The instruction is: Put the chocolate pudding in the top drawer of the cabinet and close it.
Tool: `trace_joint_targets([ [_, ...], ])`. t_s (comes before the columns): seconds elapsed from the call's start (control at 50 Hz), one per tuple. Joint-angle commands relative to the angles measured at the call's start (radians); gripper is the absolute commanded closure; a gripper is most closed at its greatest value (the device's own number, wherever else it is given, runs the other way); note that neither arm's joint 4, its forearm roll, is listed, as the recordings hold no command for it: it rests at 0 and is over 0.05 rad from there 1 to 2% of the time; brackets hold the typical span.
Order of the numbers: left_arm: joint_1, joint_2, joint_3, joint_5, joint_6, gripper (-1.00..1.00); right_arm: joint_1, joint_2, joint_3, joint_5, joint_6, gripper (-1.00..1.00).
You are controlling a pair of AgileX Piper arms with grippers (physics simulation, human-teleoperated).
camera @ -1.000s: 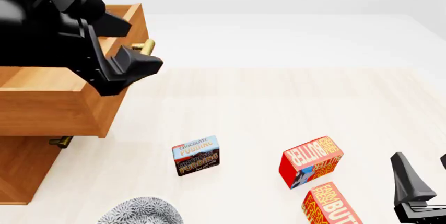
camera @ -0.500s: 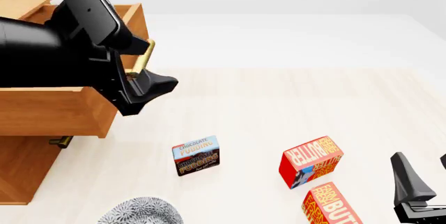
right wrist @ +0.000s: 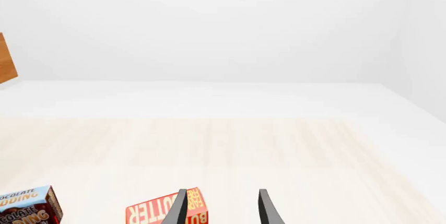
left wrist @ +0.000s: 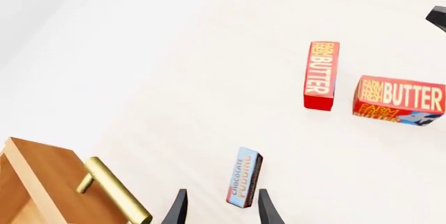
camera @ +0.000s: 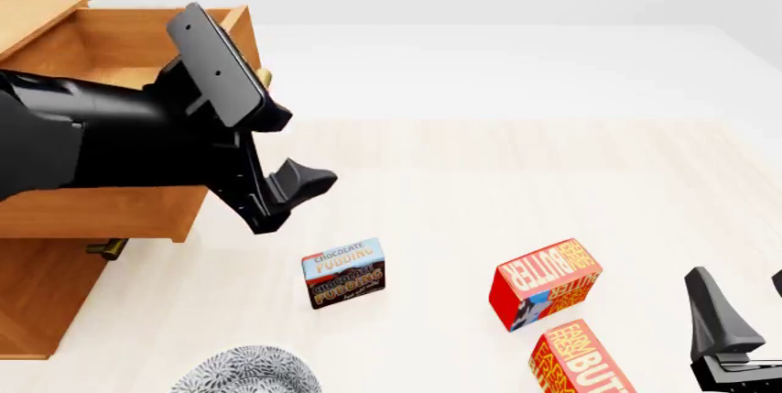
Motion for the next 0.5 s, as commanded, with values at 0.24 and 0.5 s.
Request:
trace_joint_targets([
  [0.24,-0.003,0.045,0.067,-0.071,-0.015,-1.0,0.0,0.0,0.0,0.0,0.0,-1.0],
  [0.5,0.007,0.079,0.097,-0.116,-0.019,-1.0,0.0,0.001,0.0,0.0,0.0,-1.0],
])
